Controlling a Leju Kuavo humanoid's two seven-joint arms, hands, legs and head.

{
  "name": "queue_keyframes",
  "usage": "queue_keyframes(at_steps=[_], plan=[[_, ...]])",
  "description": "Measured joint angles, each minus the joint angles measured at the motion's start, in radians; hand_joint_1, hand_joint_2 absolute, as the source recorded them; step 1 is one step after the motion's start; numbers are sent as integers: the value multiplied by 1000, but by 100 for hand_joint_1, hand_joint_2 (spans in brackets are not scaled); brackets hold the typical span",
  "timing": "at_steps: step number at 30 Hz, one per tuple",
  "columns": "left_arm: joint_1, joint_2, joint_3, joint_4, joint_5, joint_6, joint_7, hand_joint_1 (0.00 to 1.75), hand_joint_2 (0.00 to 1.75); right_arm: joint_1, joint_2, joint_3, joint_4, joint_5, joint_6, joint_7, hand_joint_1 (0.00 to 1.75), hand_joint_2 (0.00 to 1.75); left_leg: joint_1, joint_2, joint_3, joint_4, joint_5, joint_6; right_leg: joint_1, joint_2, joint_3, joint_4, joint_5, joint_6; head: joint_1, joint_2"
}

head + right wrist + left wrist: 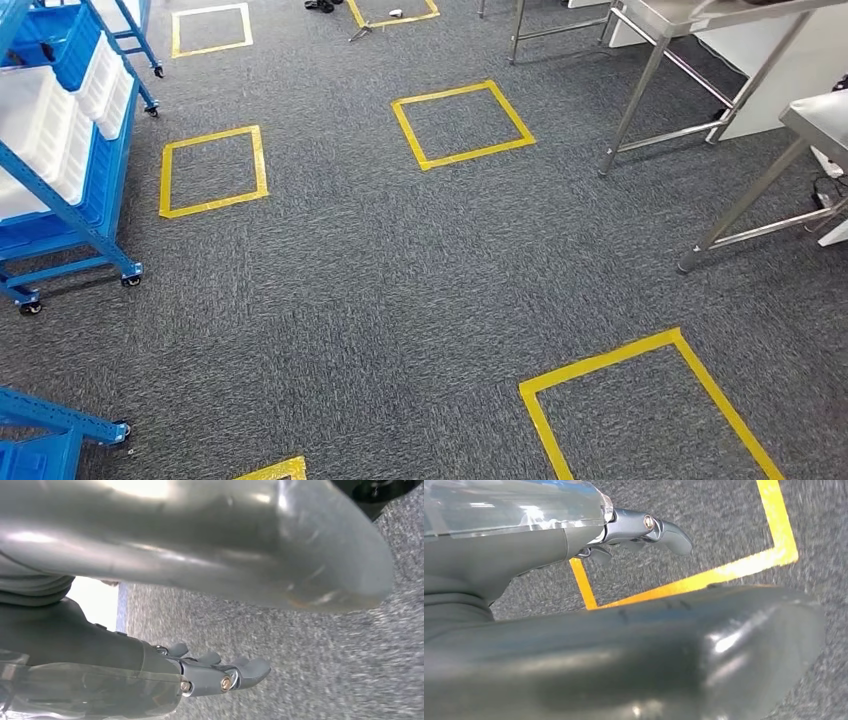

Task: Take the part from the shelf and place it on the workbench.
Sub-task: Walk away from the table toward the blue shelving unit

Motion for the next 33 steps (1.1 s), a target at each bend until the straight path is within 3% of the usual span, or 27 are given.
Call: queue_keyframes(at_steps=[2,4,5,7,8,10,11,12,13,15,17,19,20,22,23,24,25,26,27,28,30,32,33], plan=[[-2,4,-1,0,-6,-3,4,0,0,-3,4,3,0,3,2,-4,0,0,-6,13,25,-53,10,14,5,-18,7,1,-7,12,0,0],[1,8,-6,0,-15,-10,10,0,0,-9,8,6,0,2,-1,-18,0,0,-6,-9,24,-55,12,31,4,-31,14,0,-11,24,0,0],[2,9,-9,0,-18,-14,12,0,0,-11,11,6,0,1,-6,-26,0,0,-4,-19,25,-58,14,37,1,-20,14,7,-18,29,0,0],[-2,10,-17,0,-20,-24,12,0,0,-11,13,6,0,2,-16,-40,0,0,-1,-39,29,-64,19,49,-3,34,-17,80,-66,35,0,0],[-5,9,-20,0,-17,-29,9,0,0,-10,13,7,0,4,-20,-45,0,0,-2,-50,28,-64,20,53,-3,63,-51,148,-101,36,0,0],[-11,5,-23,0,-14,-38,0,0,0,-8,10,7,0,11,-25,-47,0,0,-6,-74,26,-63,20,58,-2,87,-122,278,-146,34,0,0],[-12,1,-24,0,-12,-41,-4,0,0,-7,8,7,0,16,-27,-46,0,0,-9,-88,27,-63,20,59,-1,89,-140,302,-141,31,0,0],[-13,-2,-24,0,-11,-42,-7,0,0,-6,4,8,0,22,-27,-43,0,0,-11,-102,29,-63,19,59,1,92,-137,282,-113,26,0,0],[-15,-6,-24,0,-7,-42,-8,0,0,-6,0,10,0,30,-27,-39,0,0,-13,-117,32,-63,19,59,4,100,-117,223,-70,19,0,0],[-19,-18,-24,1,5,-39,-7,0,0,-6,-11,14,0,46,-27,-33,0,0,-16,-143,33,-61,17,57,7,149,-64,81,6,1,0,0],[-21,-28,-23,2,15,-35,-5,0,0,-7,-21,19,0,56,-26,-30,0,0,-13,-164,25,-59,17,49,10,183,-41,15,29,-7,0,0],[-19,-31,-22,2,21,-32,0,0,0,-11,-26,25,0,63,-26,-29,0,0,-9,-184,19,-60,19,37,10,166,-38,7,29,-8,0,0],[-17,-32,-21,2,23,-30,4,0,0,-12,-28,28,0,67,-25,-28,0,0,-10,-175,16,-54,15,32,7,154,-33,-1,31,-11,0,0],[-16,-36,-21,2,28,-26,13,0,0,-9,-31,33,0,76,-25,-27,0,0,-14,-124,-11,4,-21,23,2,123,-22,-16,33,-17,0,0],[-17,-38,-21,2,29,-25,15,0,0,-5,-33,35,0,78,-25,-26,0,0,-13,-90,-40,65,-53,19,3,107,-18,-18,32,-20,0,0],[-19,-40,-21,2,30,-24,16,0,0,-2,-34,37,0,79,-25,-24,0,0,-10,-71,-75,134,-86,15,4,91,-16,-18,30,-21,0,0],[-18,-42,-21,2,31,-24,15,0,0,1,-36,38,0,79,-25,-23,0,0,-7,-61,-107,197,-109,10,5,75,-14,-18,27,-21,0,0],[-16,-44,-21,2,31,-24,15,0,0,3,-38,39,0,79,-26,-22,0,0,-4,-56,-124,230,-114,6,6,61,-12,-18,25,-20,0,0],[-13,-47,-21,2,30,-24,17,0,0,4,-39,39,0,79,-26,-21,0,0,-2,-52,-120,221,-98,4,5,47,-9,-17,22,-18,0,0],[-10,-49,-21,2,30,-24,21,0,0,5,-41,39,0,80,-27,-21,0,0,1,-45,-95,171,-66,3,5,34,-4,-17,18,-15,0,0],[-9,-52,-20,2,30,-25,30,0,0,8,-44,39,0,86,-27,-20,0,0,0,-7,-18,26,-1,7,7,11,6,-14,9,-7,0,0],[-10,-56,-19,2,36,-24,34,0,0,10,-49,42,0,105,-25,-20,0,0,-5,17,20,-50,20,22,12,-8,13,-11,0,4,0,0],[-10,-57,-16,2,42,-23,34,0,0,9,-52,46,0,119,-22,-21,0,0,-8,12,20,-54,17,30,14,-16,15,-11,-2,10,0,0]])
